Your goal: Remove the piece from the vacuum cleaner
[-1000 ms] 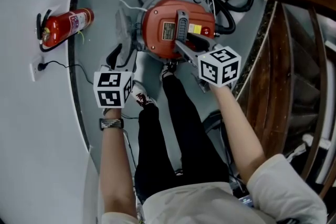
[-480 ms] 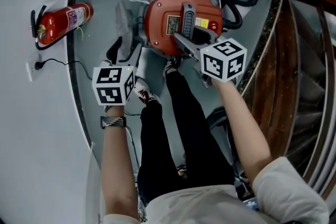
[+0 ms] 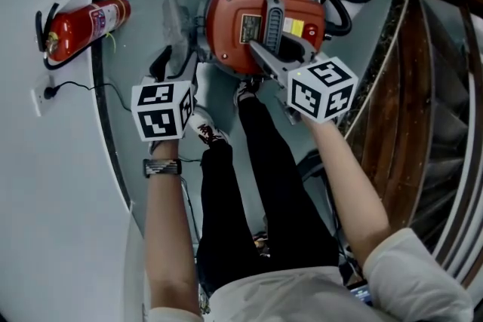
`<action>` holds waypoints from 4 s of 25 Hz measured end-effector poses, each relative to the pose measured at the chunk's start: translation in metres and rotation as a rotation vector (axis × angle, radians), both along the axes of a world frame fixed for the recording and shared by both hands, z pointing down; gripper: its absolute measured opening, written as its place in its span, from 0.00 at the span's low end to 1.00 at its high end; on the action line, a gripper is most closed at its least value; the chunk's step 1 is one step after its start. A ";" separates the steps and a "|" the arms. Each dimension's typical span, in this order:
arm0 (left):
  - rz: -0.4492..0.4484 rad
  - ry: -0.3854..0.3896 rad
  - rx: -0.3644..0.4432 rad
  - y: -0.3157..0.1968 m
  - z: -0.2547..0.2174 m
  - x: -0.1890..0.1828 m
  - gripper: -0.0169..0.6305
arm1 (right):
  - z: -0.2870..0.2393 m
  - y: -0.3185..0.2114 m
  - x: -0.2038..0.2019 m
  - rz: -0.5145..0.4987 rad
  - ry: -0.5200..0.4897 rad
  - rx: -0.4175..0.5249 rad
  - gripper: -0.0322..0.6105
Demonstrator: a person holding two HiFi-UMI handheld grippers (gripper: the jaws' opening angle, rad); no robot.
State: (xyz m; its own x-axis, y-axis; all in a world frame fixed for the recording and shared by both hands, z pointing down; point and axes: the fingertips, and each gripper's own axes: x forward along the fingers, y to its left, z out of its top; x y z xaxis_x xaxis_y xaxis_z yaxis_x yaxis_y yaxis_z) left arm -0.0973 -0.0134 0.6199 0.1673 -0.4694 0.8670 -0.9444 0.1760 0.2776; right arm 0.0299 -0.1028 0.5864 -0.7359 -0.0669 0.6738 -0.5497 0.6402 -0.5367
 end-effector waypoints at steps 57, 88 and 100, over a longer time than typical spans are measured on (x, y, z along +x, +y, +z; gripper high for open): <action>-0.082 -0.082 -0.042 0.018 0.013 -0.017 0.08 | -0.003 0.001 -0.001 0.022 -0.033 0.071 0.34; -0.157 -0.075 -0.030 0.023 0.012 -0.025 0.08 | -0.003 0.000 -0.001 0.019 -0.038 0.081 0.34; -0.154 -0.077 -0.021 0.024 0.012 -0.027 0.08 | -0.003 0.000 -0.001 0.015 -0.033 0.081 0.34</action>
State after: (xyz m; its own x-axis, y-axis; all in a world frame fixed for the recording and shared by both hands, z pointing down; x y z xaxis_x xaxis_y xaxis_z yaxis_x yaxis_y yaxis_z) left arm -0.1241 0.0102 0.6321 0.0278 -0.4657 0.8845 -0.9242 0.3251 0.2003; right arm 0.0284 -0.1027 0.5832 -0.7559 -0.1314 0.6414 -0.5427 0.6738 -0.5014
